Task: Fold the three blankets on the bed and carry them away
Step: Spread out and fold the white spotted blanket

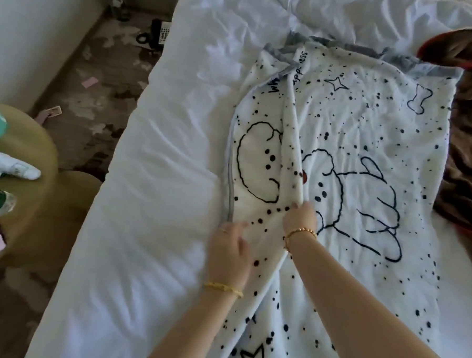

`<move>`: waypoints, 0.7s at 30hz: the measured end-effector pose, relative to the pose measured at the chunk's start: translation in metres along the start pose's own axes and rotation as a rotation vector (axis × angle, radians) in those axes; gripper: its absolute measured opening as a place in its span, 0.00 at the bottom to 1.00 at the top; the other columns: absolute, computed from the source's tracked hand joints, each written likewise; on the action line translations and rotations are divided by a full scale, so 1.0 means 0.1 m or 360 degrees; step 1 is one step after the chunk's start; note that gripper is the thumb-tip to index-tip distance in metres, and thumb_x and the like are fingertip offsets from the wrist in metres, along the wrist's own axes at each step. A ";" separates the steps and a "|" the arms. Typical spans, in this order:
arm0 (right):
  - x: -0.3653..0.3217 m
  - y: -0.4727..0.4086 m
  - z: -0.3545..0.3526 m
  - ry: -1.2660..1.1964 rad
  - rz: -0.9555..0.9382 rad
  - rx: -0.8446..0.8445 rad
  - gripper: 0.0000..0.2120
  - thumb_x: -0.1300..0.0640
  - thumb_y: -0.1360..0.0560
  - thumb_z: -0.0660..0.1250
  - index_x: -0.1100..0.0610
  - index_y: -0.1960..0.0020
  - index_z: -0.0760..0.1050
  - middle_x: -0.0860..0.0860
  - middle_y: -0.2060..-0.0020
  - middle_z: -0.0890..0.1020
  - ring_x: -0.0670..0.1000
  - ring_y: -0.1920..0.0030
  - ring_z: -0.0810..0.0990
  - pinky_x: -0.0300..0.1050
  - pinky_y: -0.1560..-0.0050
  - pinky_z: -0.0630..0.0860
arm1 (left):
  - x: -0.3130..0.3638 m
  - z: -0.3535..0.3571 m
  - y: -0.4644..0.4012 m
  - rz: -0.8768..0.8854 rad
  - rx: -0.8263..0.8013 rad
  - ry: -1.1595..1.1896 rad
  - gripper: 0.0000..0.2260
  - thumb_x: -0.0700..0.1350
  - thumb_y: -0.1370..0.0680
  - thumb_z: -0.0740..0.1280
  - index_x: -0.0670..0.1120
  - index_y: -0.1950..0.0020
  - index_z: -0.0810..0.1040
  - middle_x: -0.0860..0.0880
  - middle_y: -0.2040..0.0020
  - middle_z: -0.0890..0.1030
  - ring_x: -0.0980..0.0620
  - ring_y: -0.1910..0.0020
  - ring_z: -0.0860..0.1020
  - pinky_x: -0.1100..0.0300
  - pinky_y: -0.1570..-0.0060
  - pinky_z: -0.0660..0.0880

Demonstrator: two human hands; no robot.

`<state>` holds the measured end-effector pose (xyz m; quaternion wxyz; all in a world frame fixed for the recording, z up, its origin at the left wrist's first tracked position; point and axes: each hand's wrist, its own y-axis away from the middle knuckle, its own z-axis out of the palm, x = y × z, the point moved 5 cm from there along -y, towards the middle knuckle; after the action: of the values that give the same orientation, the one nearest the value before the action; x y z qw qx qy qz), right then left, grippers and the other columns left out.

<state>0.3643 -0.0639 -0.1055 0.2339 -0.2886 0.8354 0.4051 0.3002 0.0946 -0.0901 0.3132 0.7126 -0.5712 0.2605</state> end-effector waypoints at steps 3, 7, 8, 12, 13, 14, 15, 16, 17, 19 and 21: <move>0.19 -0.03 -0.17 -0.0267 0.0002 0.0163 0.08 0.65 0.23 0.50 0.57 0.53 0.66 0.50 0.67 0.69 0.48 0.70 0.67 0.40 0.72 0.62 | -0.36 -0.17 -0.20 -0.0616 0.0049 0.0230 0.08 0.41 0.21 0.59 0.42 0.44 0.75 0.44 0.52 0.79 0.47 0.54 0.77 0.57 0.54 0.76; 0.35 -0.01 -0.38 -0.0392 -0.0017 0.0277 0.07 0.60 0.20 0.50 0.57 0.53 0.66 0.49 0.68 0.69 0.47 0.70 0.67 0.40 0.72 0.62 | -0.43 -0.07 -0.30 -0.1026 -0.0239 0.0630 0.10 0.46 0.19 0.56 0.43 0.42 0.71 0.43 0.58 0.80 0.47 0.66 0.79 0.61 0.68 0.74; 0.37 0.00 -0.44 -0.0401 -0.0028 0.0328 0.07 0.60 0.20 0.50 0.57 0.53 0.66 0.48 0.68 0.69 0.47 0.70 0.67 0.39 0.73 0.62 | -0.43 -0.12 -0.35 -0.0920 -0.0207 0.0367 0.11 0.49 0.20 0.58 0.44 0.43 0.71 0.46 0.55 0.80 0.46 0.59 0.79 0.60 0.62 0.72; 0.44 0.03 -0.66 -0.0399 -0.0069 0.0421 0.06 0.58 0.20 0.52 0.55 0.51 0.67 0.48 0.67 0.72 0.47 0.69 0.70 0.39 0.73 0.63 | -0.25 -0.08 -0.34 -0.0807 -0.0505 0.0174 0.16 0.58 0.25 0.64 0.46 0.48 0.72 0.51 0.60 0.75 0.52 0.61 0.75 0.61 0.66 0.67; 0.46 0.04 -0.70 -0.0389 -0.0076 0.0420 0.05 0.57 0.20 0.52 0.55 0.51 0.67 0.48 0.67 0.72 0.48 0.69 0.70 0.39 0.73 0.63 | -0.15 -0.05 -0.31 -0.0817 -0.0565 0.0242 0.13 0.56 0.25 0.65 0.47 0.49 0.73 0.52 0.62 0.75 0.54 0.63 0.73 0.62 0.67 0.67; 0.47 0.05 -0.72 -0.0360 -0.0100 0.0404 0.05 0.57 0.21 0.53 0.53 0.51 0.66 0.47 0.67 0.72 0.48 0.70 0.71 0.39 0.74 0.64 | -0.03 -0.05 -0.27 -0.0754 -0.0547 0.0304 0.09 0.54 0.24 0.65 0.49 0.52 0.74 0.52 0.63 0.74 0.55 0.65 0.73 0.63 0.68 0.69; 0.46 0.06 -0.72 -0.0324 -0.0156 0.0348 0.04 0.55 0.21 0.54 0.52 0.52 0.66 0.46 0.68 0.72 0.47 0.71 0.71 0.39 0.74 0.64 | 0.11 -0.02 -0.25 -0.0611 -0.0489 0.0358 0.05 0.51 0.24 0.65 0.51 0.55 0.74 0.53 0.64 0.75 0.56 0.66 0.73 0.65 0.69 0.70; 0.41 0.08 -0.68 -0.0281 -0.0249 0.0234 0.04 0.53 0.21 0.55 0.51 0.54 0.65 0.46 0.69 0.70 0.46 0.72 0.69 0.40 0.74 0.65 | 0.29 0.01 -0.20 -0.0426 -0.0461 0.0389 0.02 0.49 0.24 0.64 0.52 0.56 0.74 0.53 0.64 0.76 0.56 0.65 0.75 0.68 0.68 0.72; 0.34 0.11 -0.62 -0.0238 -0.0377 0.0063 0.08 0.49 0.21 0.56 0.51 0.57 0.64 0.45 0.71 0.68 0.44 0.73 0.67 0.39 0.73 0.65 | 0.46 0.09 -0.13 -0.0238 -0.0525 0.0380 0.01 0.46 0.24 0.64 0.51 0.54 0.76 0.51 0.60 0.79 0.55 0.62 0.77 0.69 0.63 0.74; 0.21 0.15 -0.53 -0.0160 -0.0554 -0.0299 0.16 0.44 0.23 0.59 0.53 0.62 0.61 0.45 0.71 0.64 0.40 0.74 0.65 0.33 0.71 0.66 | 0.78 0.33 0.06 0.0121 -0.0854 0.0291 0.12 0.39 0.25 0.62 0.46 0.42 0.74 0.48 0.48 0.80 0.50 0.50 0.78 0.62 0.48 0.75; 0.17 0.10 -0.55 -0.0033 -0.0529 -0.0468 0.17 0.44 0.26 0.64 0.55 0.61 0.62 0.47 0.69 0.65 0.42 0.72 0.66 0.34 0.69 0.68 | 0.90 0.57 0.26 0.0278 -0.1174 0.0234 0.22 0.38 0.25 0.58 0.49 0.31 0.69 0.54 0.37 0.74 0.55 0.42 0.74 0.72 0.44 0.69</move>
<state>0.3368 -0.1091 -0.0797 0.2615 -0.4491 0.7058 0.4815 0.2950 -0.0102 -0.0588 0.5654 0.4801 -0.6610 0.1136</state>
